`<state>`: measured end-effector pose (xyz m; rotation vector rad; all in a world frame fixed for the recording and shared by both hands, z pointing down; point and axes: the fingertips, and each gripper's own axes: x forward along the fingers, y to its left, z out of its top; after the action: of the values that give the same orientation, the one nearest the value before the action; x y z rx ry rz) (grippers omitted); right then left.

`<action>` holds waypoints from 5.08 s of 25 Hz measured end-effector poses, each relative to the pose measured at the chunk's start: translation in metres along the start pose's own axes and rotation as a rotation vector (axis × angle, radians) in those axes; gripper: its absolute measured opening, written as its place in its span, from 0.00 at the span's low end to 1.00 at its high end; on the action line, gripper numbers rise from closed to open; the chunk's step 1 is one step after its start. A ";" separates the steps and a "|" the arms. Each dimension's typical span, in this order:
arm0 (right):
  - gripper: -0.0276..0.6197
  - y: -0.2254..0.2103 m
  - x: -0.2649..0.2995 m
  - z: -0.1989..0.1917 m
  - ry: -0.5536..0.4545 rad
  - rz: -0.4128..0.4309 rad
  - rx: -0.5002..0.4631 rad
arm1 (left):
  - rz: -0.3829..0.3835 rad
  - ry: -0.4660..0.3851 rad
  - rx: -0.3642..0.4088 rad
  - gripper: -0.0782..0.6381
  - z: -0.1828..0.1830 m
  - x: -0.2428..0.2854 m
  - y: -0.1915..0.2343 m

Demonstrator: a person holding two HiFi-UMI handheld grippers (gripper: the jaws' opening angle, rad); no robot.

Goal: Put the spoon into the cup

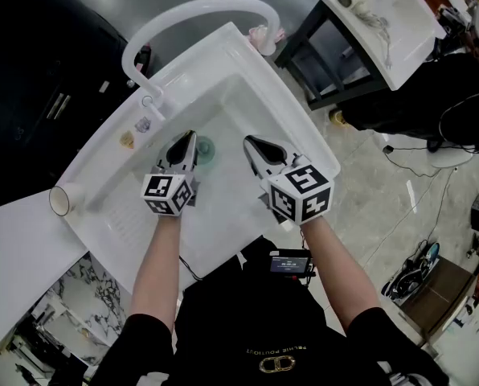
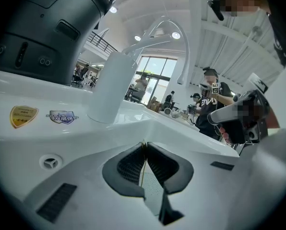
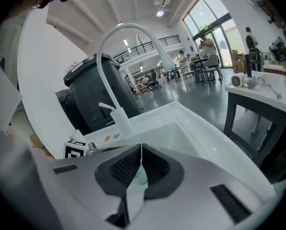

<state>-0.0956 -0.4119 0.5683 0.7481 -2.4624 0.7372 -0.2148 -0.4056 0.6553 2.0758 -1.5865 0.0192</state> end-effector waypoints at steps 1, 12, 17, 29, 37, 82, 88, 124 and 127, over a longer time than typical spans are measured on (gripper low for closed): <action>0.14 0.000 0.000 0.000 -0.001 0.000 0.000 | 0.001 0.002 0.002 0.13 0.000 0.000 0.001; 0.14 0.002 -0.001 0.003 -0.006 0.002 -0.006 | 0.015 0.039 -0.009 0.19 -0.005 -0.004 0.010; 0.14 0.005 -0.003 0.006 -0.012 0.003 -0.010 | 0.028 0.056 -0.007 0.23 -0.006 -0.006 0.013; 0.14 0.009 -0.009 0.009 -0.026 0.008 -0.014 | 0.045 0.115 -0.005 0.31 -0.011 -0.015 0.017; 0.14 0.010 -0.014 0.008 -0.031 0.011 -0.020 | 0.072 0.159 0.014 0.34 -0.015 -0.023 0.020; 0.14 0.029 -0.094 0.008 -0.114 0.051 -0.139 | 0.044 -0.021 0.184 0.12 0.059 -0.108 -0.101; 0.14 0.035 -0.113 0.000 -0.122 0.073 -0.159 | 0.077 -0.017 0.213 0.12 0.052 -0.128 -0.121; 0.14 0.150 -0.212 -0.098 -0.197 -0.047 -0.171 | -0.044 -0.058 0.320 0.12 0.001 -0.265 -0.193; 0.14 0.154 -0.217 -0.100 -0.207 -0.056 -0.172 | -0.045 -0.065 0.326 0.12 0.001 -0.270 -0.196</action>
<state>-0.0008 -0.1635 0.4673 0.8606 -2.6359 0.4388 -0.1229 -0.1297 0.4919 2.3799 -1.6650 0.2090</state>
